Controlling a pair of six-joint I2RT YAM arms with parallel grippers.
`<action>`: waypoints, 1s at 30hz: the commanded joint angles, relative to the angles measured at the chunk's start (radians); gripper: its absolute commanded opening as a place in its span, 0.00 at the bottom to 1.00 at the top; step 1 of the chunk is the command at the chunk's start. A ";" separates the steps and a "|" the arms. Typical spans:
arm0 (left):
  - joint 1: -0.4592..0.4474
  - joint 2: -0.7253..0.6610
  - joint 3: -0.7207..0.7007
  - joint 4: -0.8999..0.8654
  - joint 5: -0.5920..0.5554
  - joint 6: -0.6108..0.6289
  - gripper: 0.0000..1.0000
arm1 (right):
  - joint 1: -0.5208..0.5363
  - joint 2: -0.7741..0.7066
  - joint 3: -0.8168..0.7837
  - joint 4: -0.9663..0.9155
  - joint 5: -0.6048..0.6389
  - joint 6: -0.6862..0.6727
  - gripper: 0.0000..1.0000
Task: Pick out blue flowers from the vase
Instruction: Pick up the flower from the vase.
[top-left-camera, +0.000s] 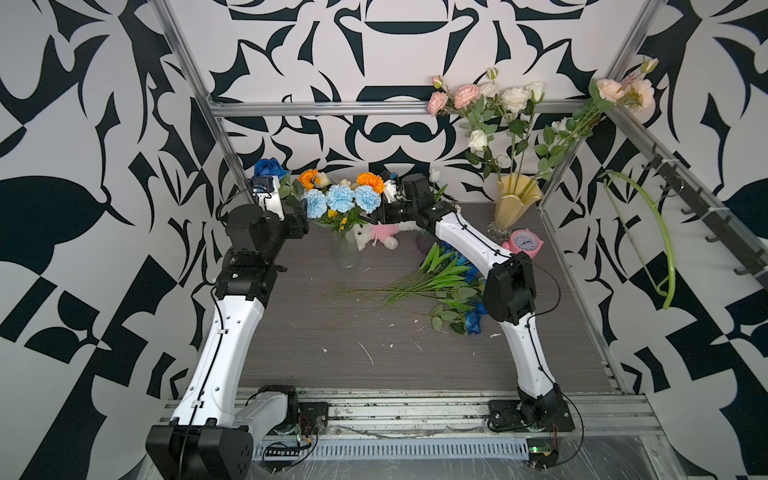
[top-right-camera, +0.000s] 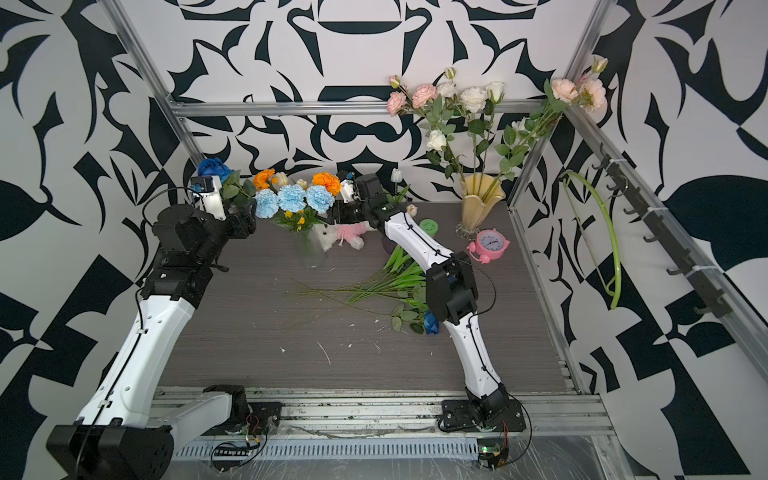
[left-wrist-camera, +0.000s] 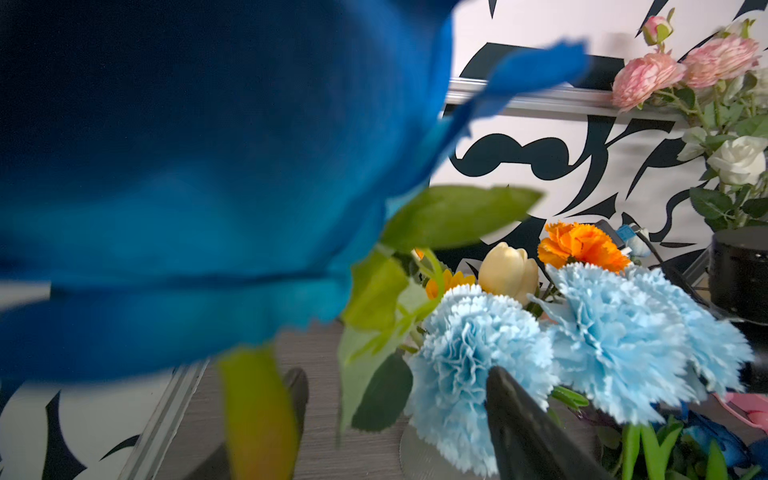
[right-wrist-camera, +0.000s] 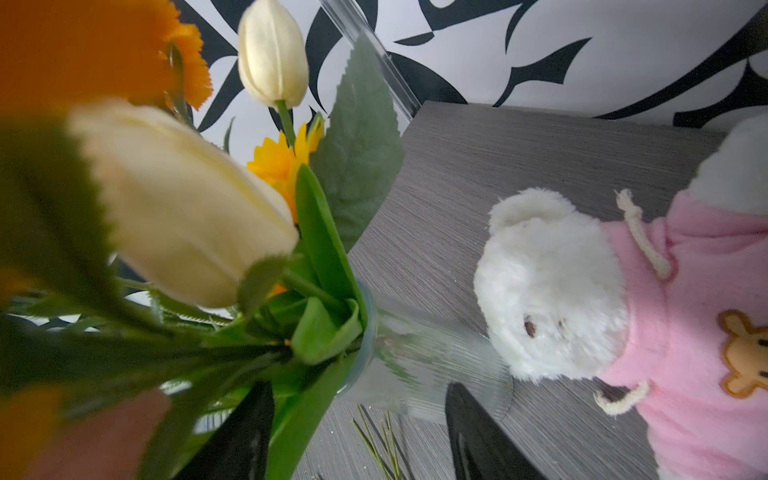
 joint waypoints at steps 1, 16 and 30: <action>0.006 0.009 0.041 0.062 -0.012 -0.014 0.72 | 0.006 -0.051 -0.021 0.114 -0.029 0.049 0.65; 0.077 0.034 -0.038 0.306 -0.010 -0.147 0.74 | 0.007 -0.062 -0.066 0.165 -0.035 0.038 0.65; 0.077 0.111 -0.051 0.513 0.085 -0.187 0.50 | 0.008 -0.072 -0.082 0.195 -0.062 0.033 0.65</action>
